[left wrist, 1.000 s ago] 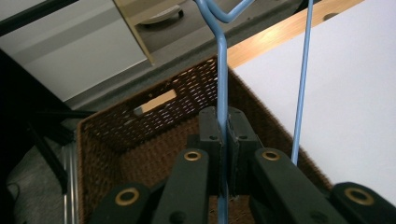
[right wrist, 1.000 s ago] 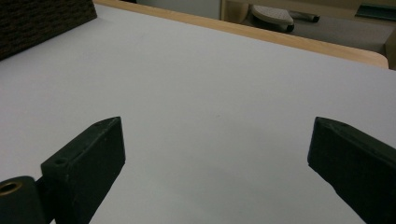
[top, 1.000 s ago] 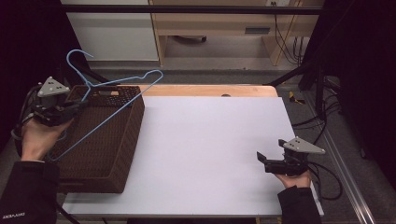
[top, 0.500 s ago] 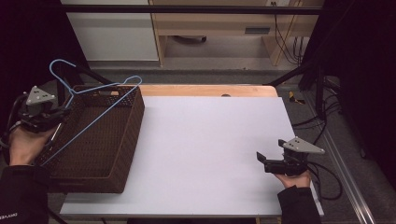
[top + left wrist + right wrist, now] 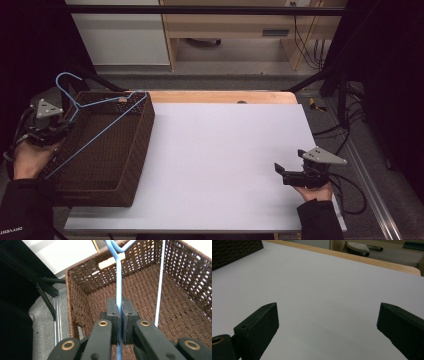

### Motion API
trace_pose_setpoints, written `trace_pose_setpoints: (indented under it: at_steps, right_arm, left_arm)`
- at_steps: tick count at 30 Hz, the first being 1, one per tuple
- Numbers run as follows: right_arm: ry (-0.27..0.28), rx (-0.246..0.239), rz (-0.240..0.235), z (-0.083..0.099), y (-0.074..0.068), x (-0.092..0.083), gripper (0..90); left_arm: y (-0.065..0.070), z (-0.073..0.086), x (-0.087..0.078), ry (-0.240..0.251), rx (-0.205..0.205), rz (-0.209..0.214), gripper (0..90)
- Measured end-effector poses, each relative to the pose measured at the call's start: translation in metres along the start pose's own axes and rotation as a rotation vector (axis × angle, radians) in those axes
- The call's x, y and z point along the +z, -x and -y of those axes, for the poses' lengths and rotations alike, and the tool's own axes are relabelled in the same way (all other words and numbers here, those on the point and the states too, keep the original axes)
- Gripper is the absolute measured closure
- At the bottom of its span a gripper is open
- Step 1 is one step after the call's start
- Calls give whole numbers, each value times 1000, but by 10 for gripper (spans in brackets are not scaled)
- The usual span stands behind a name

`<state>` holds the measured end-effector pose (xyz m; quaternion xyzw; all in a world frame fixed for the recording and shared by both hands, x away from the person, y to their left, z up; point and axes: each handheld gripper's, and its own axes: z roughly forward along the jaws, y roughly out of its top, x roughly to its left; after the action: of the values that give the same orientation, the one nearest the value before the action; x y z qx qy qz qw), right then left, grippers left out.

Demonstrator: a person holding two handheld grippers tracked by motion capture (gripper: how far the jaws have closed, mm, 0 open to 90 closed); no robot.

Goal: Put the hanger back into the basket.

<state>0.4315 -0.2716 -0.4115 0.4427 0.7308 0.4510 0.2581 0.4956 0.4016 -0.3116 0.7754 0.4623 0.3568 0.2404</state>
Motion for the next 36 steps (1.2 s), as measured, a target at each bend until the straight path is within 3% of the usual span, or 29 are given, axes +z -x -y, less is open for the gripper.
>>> trace_pose_setpoints:
  at_steps: [9,13,22,26,28,30,31,34,35,36]
  right_arm:
    - [-1,-4,2,0,0,0,45]
    - [-3,-5,2,0,0,0,44]
    - [-4,-5,1,0,0,1,44]
    - [-4,-6,1,0,0,1,44]
    - [-4,-6,1,0,0,1,44]
    - [-3,-5,1,0,0,0,44]
    - [-3,-5,1,0,0,0,44]
    - [-3,-5,2,0,0,0,44]
    - [-1,0,1,0,0,0,44]
    - [-1,0,1,0,0,0,44]
  left_arm:
    - [-1,16,13,-18,-51,-17,866]
    - [-2,22,18,-41,-52,-27,867]
    - [9,38,43,-84,-80,23,866]
    - [15,40,52,-130,-63,28,860]
    - [15,41,52,-131,-75,28,778]
    - [13,39,45,-89,-123,54,748]
    - [13,39,45,-89,-123,54,725]
    - [14,36,33,-29,-149,88,668]
    - [19,34,25,22,-170,120,632]
    - [19,34,25,22,-170,120,602]
